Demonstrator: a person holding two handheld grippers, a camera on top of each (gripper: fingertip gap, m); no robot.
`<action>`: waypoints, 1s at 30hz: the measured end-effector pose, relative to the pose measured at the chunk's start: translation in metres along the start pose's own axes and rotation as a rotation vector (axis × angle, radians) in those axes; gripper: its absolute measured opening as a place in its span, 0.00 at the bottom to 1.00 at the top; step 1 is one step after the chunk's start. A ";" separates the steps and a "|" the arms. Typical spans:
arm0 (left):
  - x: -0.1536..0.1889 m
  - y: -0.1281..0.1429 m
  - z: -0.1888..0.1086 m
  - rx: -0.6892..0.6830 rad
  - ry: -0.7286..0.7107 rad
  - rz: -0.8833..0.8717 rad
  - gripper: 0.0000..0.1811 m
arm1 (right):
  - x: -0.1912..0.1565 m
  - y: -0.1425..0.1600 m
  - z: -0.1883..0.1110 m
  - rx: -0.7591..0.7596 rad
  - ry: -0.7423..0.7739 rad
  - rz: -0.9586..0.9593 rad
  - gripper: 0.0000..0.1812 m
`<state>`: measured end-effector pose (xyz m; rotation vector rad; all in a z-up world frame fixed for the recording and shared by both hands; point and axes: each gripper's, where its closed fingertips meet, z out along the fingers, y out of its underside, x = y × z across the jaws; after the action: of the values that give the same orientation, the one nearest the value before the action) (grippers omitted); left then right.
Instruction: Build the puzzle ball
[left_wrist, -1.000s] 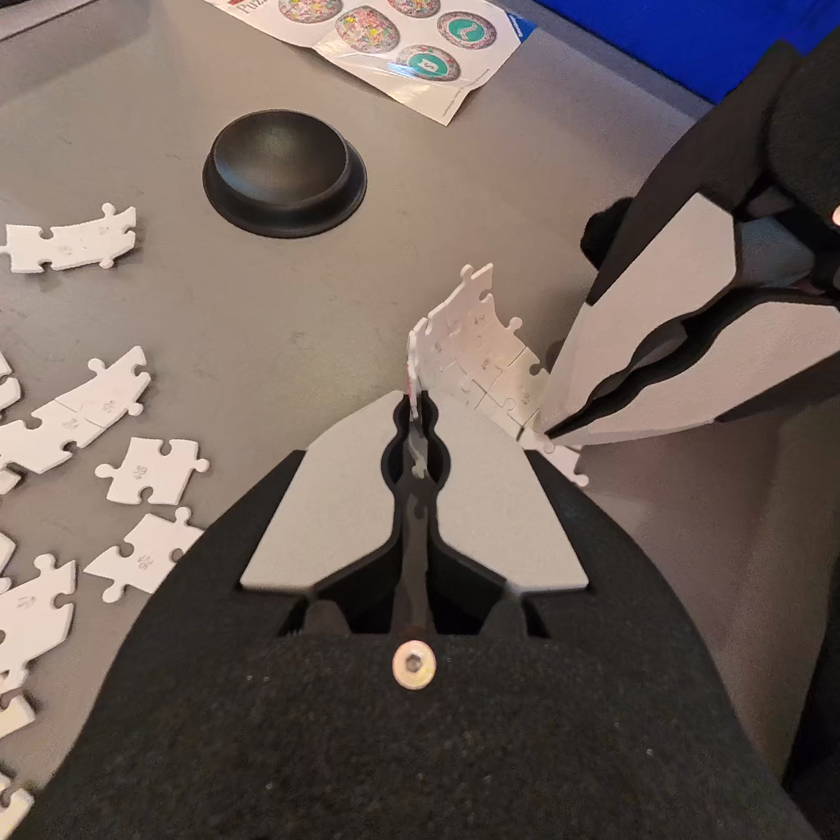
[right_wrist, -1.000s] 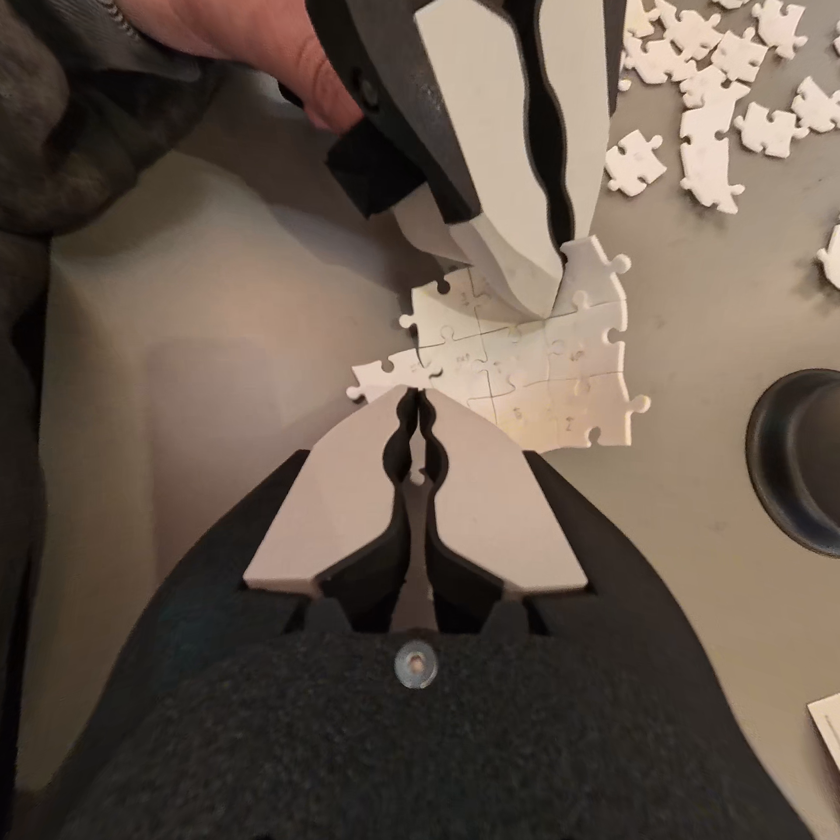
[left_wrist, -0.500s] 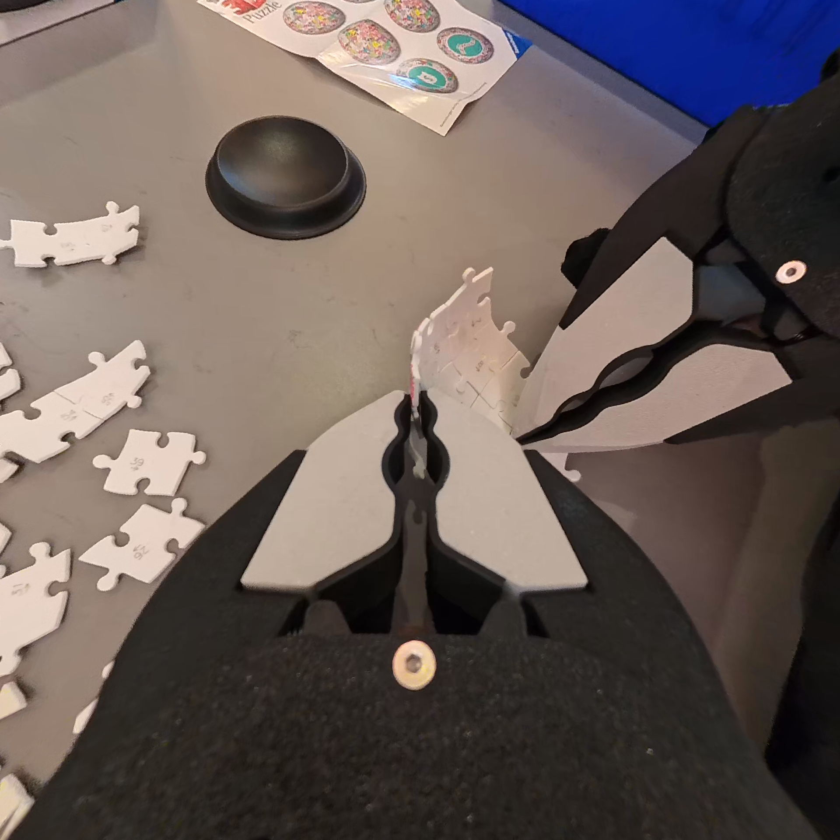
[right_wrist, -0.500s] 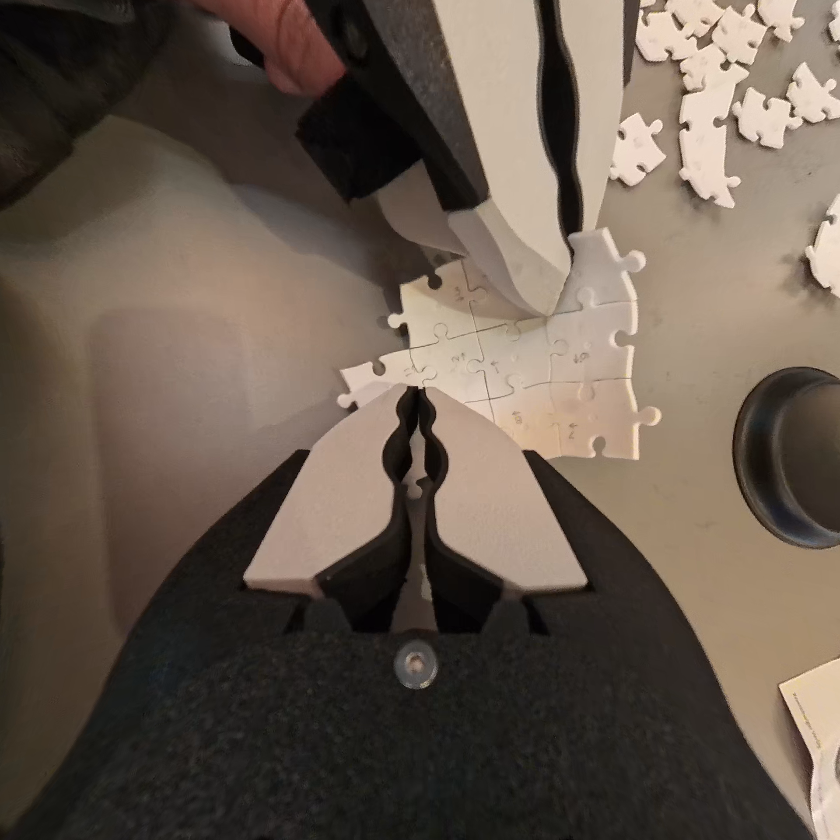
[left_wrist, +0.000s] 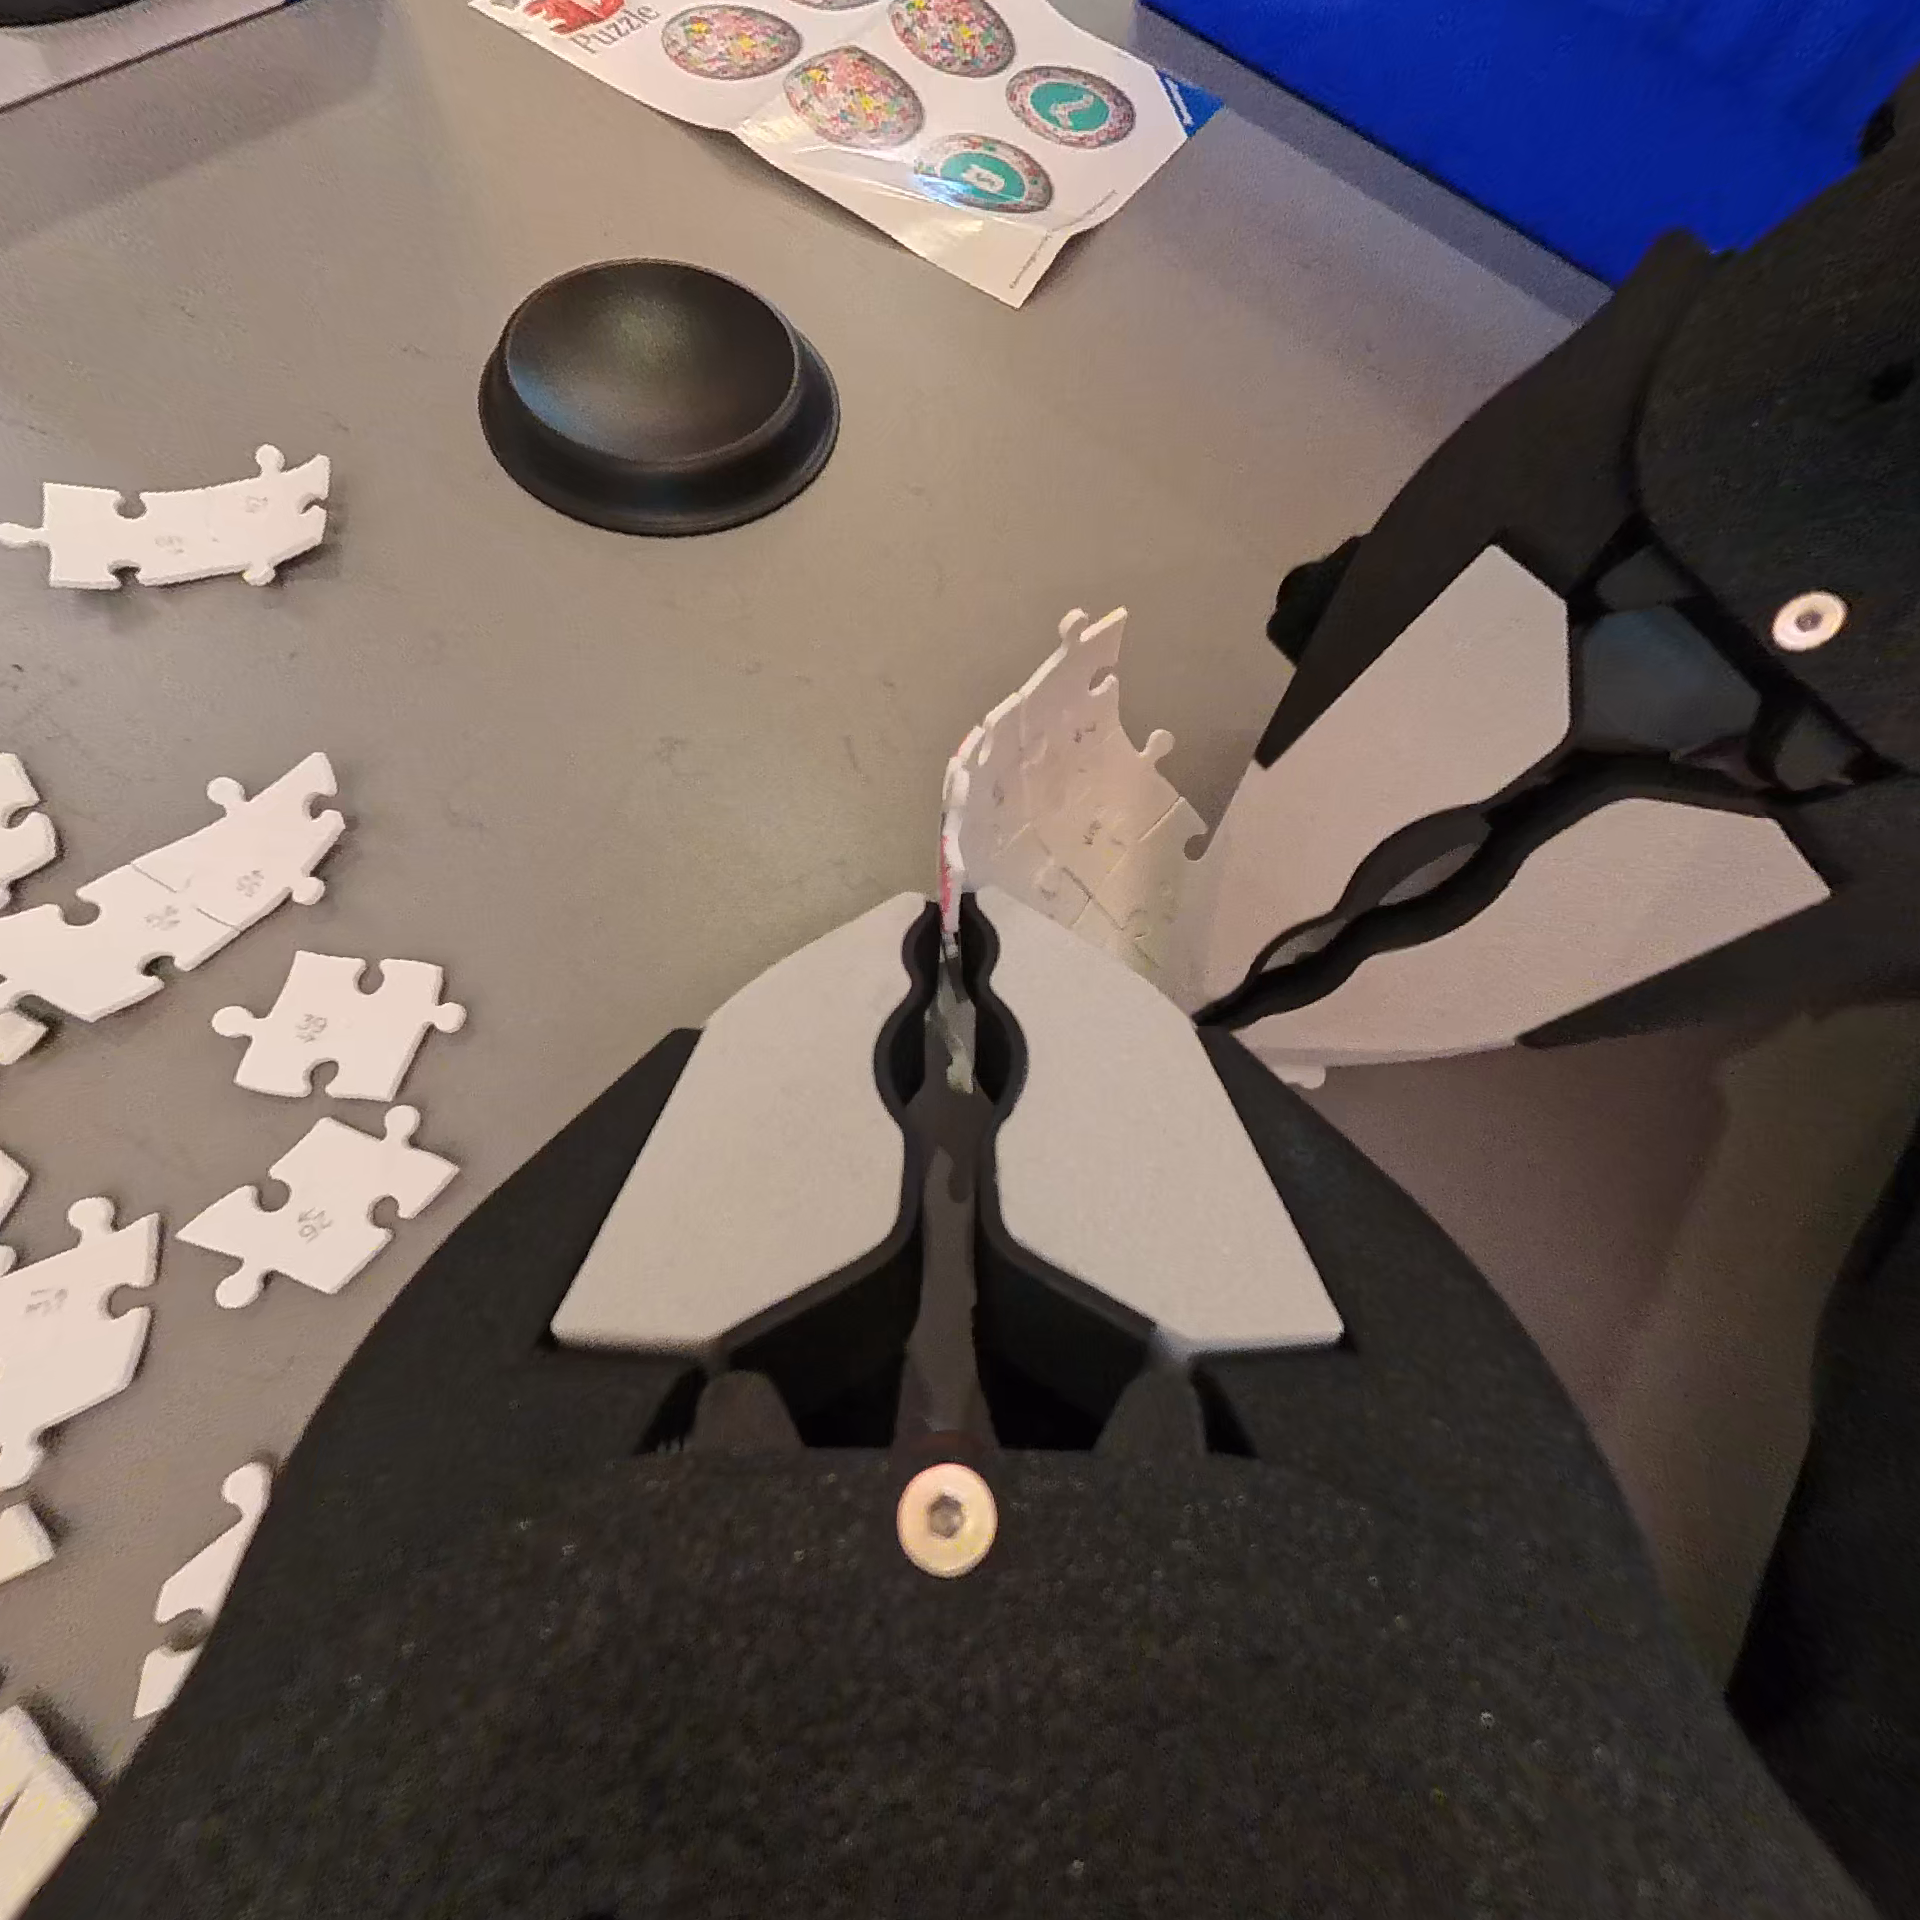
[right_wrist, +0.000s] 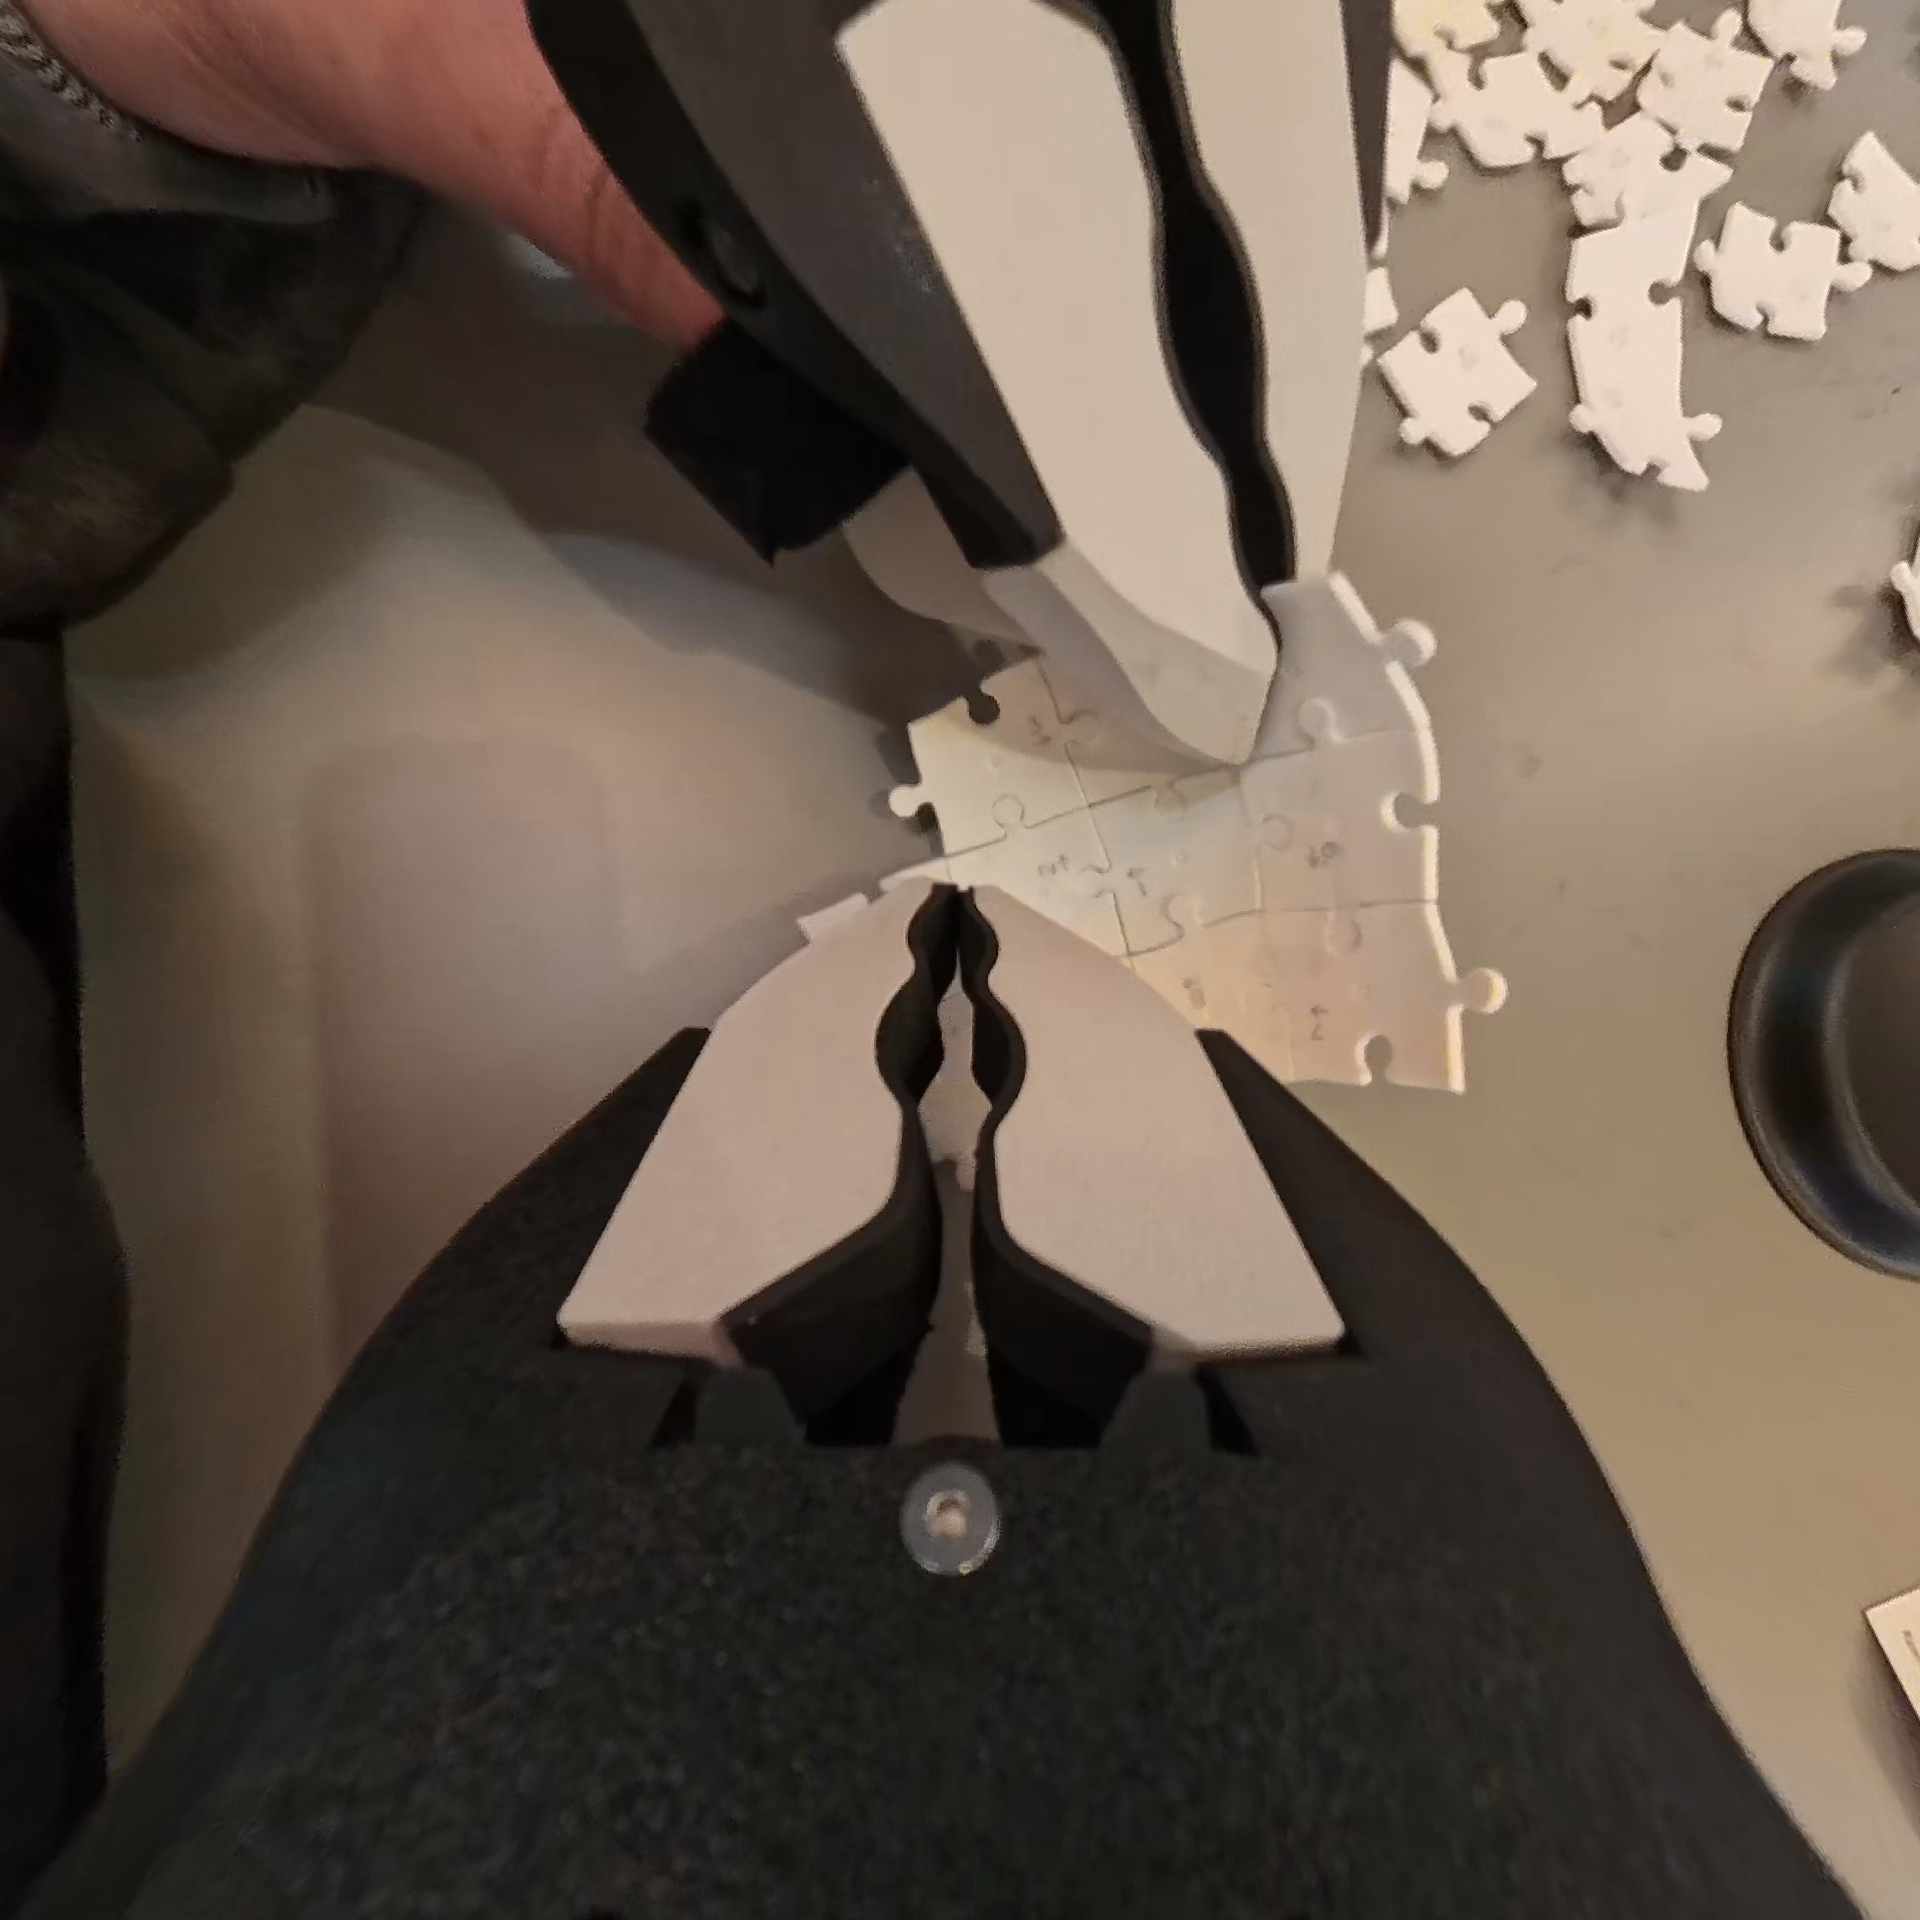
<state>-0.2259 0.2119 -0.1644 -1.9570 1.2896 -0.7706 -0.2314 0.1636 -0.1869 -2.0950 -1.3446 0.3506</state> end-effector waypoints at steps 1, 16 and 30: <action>0.000 0.000 0.000 -0.001 0.002 -0.001 0.02 | -0.001 0.000 0.002 -0.009 0.001 -0.007 0.00; -0.002 0.001 -0.002 -0.003 -0.017 -0.001 0.02 | 0.005 -0.001 0.001 0.012 0.021 -0.025 0.00; 0.009 0.004 -0.010 0.049 -0.140 0.058 0.02 | -0.022 0.013 -0.018 0.036 0.089 0.104 0.00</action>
<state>-0.2328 0.1999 -0.1604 -1.8913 1.2267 -0.6191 -0.2225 0.1345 -0.1835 -2.1298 -1.1725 0.3190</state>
